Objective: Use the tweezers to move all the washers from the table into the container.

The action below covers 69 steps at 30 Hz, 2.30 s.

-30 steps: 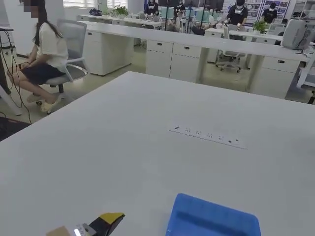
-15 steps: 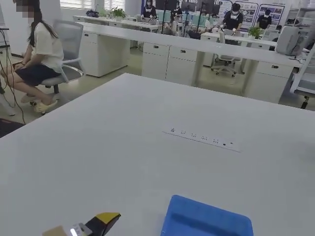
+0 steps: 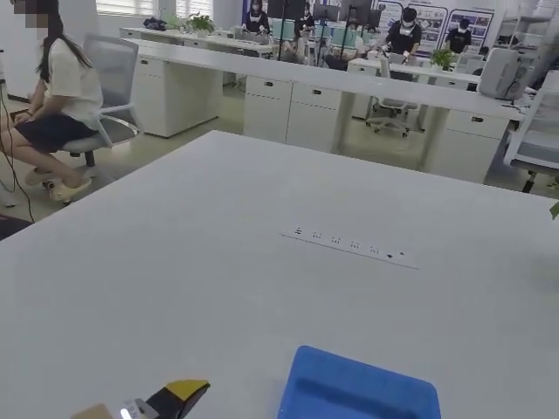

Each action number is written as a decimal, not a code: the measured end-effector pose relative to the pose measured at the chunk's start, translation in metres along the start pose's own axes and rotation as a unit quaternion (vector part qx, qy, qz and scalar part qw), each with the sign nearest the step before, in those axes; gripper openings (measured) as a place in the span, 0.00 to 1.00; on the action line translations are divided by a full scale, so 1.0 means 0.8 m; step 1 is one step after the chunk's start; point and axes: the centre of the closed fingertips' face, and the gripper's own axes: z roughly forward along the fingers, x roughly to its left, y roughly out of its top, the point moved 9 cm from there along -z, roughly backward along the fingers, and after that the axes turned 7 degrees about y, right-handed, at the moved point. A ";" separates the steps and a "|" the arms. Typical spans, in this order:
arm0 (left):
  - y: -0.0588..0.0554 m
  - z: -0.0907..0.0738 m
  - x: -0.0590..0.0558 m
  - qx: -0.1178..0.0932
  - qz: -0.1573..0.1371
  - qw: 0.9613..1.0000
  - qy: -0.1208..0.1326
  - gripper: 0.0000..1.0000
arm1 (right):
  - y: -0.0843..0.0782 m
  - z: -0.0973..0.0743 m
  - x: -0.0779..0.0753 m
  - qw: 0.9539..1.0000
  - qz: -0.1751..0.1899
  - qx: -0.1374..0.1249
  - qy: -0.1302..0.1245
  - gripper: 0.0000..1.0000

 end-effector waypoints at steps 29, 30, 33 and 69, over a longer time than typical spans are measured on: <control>-0.004 0.002 0.000 0.011 0.004 1.000 -0.004 0.79 | -0.033 -0.021 -0.016 0.975 0.204 -0.089 0.020 0.03; -0.005 0.002 0.000 0.012 0.004 1.000 -0.004 0.79 | -0.033 -0.022 -0.016 0.975 0.205 -0.087 0.019 0.03; -0.005 0.002 0.000 0.012 0.004 1.000 -0.003 0.79 | -0.030 -0.026 -0.019 0.975 0.204 -0.089 0.017 0.03; -0.006 0.001 0.003 0.010 -0.001 1.000 0.001 0.79 | -0.024 -0.014 -0.023 0.983 0.164 -0.077 0.015 0.04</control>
